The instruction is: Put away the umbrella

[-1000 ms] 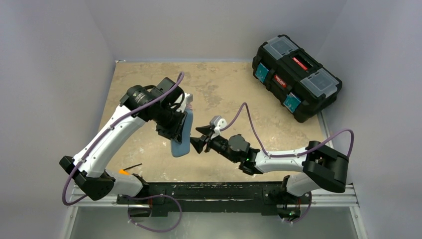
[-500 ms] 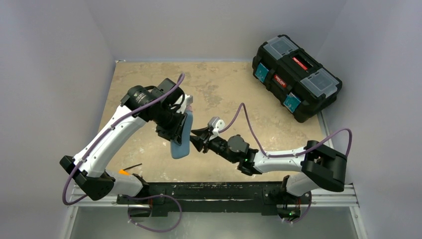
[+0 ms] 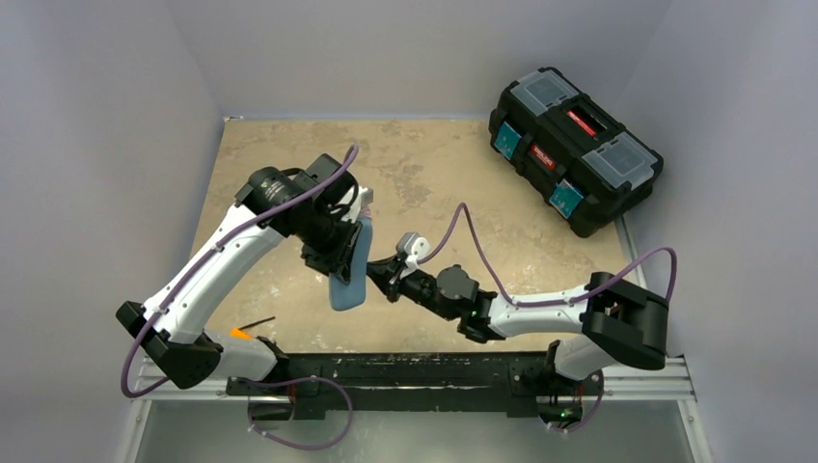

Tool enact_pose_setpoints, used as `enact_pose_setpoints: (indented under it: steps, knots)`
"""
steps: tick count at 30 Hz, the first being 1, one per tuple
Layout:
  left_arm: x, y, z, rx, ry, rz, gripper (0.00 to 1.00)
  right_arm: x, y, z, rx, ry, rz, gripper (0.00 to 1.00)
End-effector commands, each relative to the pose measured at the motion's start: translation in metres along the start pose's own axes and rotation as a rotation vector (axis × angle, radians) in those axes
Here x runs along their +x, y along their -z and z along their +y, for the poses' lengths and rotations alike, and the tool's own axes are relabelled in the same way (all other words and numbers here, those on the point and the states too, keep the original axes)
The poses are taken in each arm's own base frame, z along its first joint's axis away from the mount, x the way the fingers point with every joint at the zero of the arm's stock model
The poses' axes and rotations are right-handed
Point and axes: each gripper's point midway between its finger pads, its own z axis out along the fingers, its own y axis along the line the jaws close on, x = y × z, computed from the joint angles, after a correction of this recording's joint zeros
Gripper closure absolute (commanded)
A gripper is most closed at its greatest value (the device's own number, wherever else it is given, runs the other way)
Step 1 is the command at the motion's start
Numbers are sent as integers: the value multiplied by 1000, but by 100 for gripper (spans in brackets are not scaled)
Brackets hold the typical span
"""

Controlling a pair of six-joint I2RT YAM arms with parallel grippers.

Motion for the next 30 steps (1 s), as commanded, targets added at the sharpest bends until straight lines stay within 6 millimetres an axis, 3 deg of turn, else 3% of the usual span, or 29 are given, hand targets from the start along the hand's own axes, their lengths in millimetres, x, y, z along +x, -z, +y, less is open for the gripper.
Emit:
enact_pose_setpoints:
  steps: [1, 5, 8, 13, 16, 20, 24, 27, 30]
  knots:
    - [-11, 2, -14, 74, 6, -65, 100, -55, -10, 20, -51, -36, -164, 100]
    - [-4, -4, -12, 77, 9, -41, 100, -65, -12, 6, 37, -71, -158, 100]
    - [6, -11, -10, 82, 17, -18, 100, -87, -13, -12, 106, -77, -175, 100]
    - [35, -30, -8, 92, 22, 32, 100, -150, -3, -71, 232, -140, -256, 100]
    - [51, -46, -14, 110, 25, 67, 100, -195, 6, -84, 259, -121, -319, 100]
    - [66, -64, -25, 138, 16, 113, 100, -239, 12, -67, 157, -49, -401, 100]
    - [73, -80, -31, 164, 7, 150, 100, -263, 25, -36, 2, 67, -484, 100]
    - [74, -95, -33, 170, 2, 192, 100, -280, 31, -28, -8, 135, -525, 100]
    - [76, -108, -39, 193, 0, 239, 100, -310, 45, -38, 99, 223, -598, 100]
